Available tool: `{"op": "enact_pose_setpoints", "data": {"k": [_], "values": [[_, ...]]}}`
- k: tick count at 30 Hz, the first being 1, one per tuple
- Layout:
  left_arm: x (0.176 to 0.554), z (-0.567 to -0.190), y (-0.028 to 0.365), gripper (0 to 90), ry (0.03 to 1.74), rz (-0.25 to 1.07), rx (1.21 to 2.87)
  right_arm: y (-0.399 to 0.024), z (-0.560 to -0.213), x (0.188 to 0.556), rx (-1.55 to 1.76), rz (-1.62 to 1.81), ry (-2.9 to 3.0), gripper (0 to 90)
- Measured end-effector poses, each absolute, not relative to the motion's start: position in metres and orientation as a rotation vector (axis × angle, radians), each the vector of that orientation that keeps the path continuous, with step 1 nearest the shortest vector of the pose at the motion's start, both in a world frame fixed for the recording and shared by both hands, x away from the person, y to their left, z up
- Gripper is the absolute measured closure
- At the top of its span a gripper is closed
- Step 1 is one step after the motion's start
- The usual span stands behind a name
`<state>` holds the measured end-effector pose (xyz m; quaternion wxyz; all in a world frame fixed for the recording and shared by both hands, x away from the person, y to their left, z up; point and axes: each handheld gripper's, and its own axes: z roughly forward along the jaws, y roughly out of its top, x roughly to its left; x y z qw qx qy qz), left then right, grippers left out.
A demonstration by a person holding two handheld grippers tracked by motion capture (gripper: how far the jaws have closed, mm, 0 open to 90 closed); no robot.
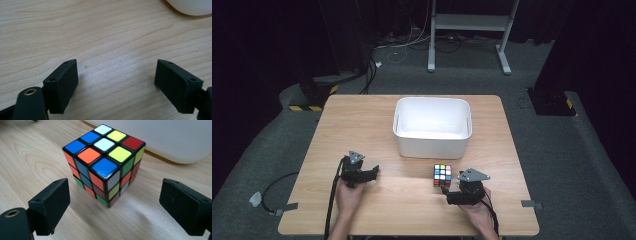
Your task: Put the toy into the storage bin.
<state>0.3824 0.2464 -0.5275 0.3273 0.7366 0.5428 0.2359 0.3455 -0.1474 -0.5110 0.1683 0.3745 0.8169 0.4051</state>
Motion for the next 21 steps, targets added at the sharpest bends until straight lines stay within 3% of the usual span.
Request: {"op": "enact_pose_setpoints", "data": {"k": [21], "values": [[0.382, -0.528, 0.246, 19.0, 1.423, 0.621, 1.929, -0.128, -0.51, 0.354, 1.054, 1.172, 2.349, 9.3]]}}
